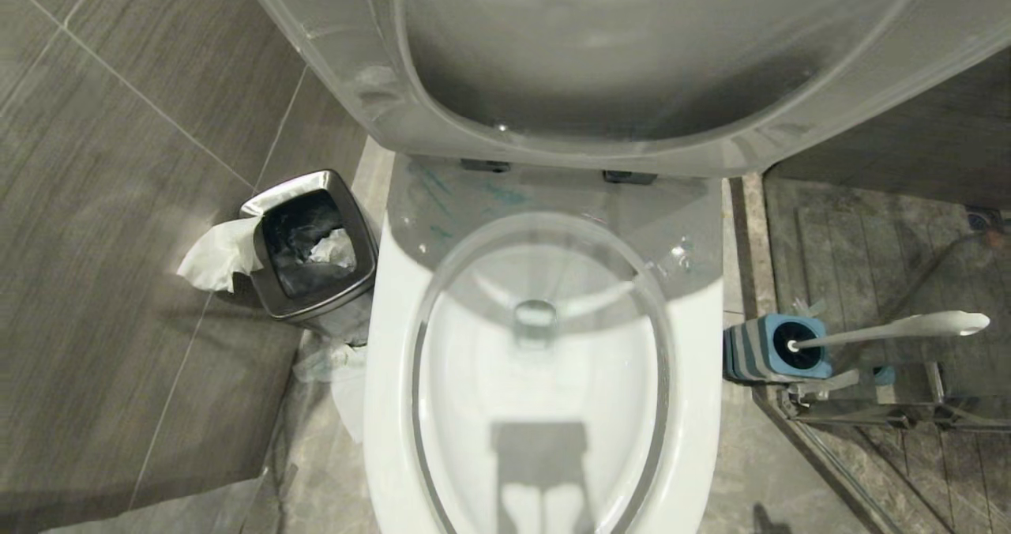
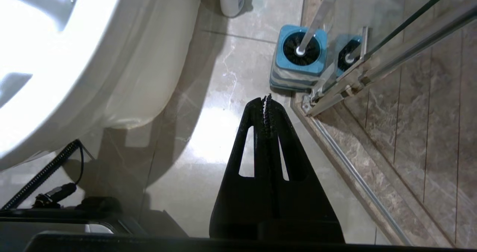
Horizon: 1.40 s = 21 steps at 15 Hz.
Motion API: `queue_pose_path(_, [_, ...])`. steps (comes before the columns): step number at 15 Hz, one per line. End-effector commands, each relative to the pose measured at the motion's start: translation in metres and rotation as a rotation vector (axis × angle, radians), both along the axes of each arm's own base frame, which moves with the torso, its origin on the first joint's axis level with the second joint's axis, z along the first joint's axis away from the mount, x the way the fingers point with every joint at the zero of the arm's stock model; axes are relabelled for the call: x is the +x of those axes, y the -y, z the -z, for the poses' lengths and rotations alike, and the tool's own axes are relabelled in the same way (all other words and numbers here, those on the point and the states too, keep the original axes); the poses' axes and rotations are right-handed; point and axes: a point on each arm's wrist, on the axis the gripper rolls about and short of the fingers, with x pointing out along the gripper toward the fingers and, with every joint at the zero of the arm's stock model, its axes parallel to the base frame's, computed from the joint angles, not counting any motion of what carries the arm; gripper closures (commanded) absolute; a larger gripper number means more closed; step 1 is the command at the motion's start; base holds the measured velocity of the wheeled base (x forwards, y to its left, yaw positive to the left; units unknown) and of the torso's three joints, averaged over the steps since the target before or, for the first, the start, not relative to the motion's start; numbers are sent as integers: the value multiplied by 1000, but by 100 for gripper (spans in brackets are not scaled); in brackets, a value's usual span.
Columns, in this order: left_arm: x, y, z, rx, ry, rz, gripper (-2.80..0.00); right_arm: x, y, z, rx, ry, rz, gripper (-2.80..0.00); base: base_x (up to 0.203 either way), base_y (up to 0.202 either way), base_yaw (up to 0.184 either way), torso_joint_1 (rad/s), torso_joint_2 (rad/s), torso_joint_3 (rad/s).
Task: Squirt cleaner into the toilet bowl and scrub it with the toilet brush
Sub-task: Close the toilet lid
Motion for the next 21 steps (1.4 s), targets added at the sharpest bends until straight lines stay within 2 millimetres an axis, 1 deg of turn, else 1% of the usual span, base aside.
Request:
queue_pose_path(1, [-7, -2, -1, 5, 1, 31, 0, 0, 0, 0, 1, 0, 0, 0, 0, 0, 0, 5, -2, 198])
queue_pose_path(5, [-19, -5, 3, 22, -37, 50, 0, 0, 0, 0, 1, 0, 0, 0, 0, 0, 0, 0, 3, 200])
queue_pose_path(9, [-25, -3, 3, 21, -24, 67, 0, 0, 0, 0, 1, 0, 0, 0, 0, 0, 0, -2, 0, 139])
queue_pose_path(11, [-23, -2, 0, 13, 16, 63, 0, 0, 0, 0, 1, 0, 0, 0, 0, 0, 0, -3, 1, 16])
queue_pose_path(14, [-12, 2, -2, 7, 56, 60, 0, 0, 0, 0, 1, 0, 0, 0, 0, 0, 0, 0, 0, 0])
queue_pose_path(15, [-10, 3, -5, 3, 68, 59, 0, 0, 0, 0, 1, -1, 0, 0, 0, 0, 0, 0, 0, 0])
queue_pose_path(19, [-9, 3, -33, -20, 139, 51, 0, 0, 0, 0, 1, 0, 0, 0, 0, 0, 0, 0, 0, 0])
queue_pose_path(21, [-15, 3, -49, -42, 200, 57, 0, 0, 0, 0, 1, 0, 0, 0, 0, 0, 0, 0, 0, 0])
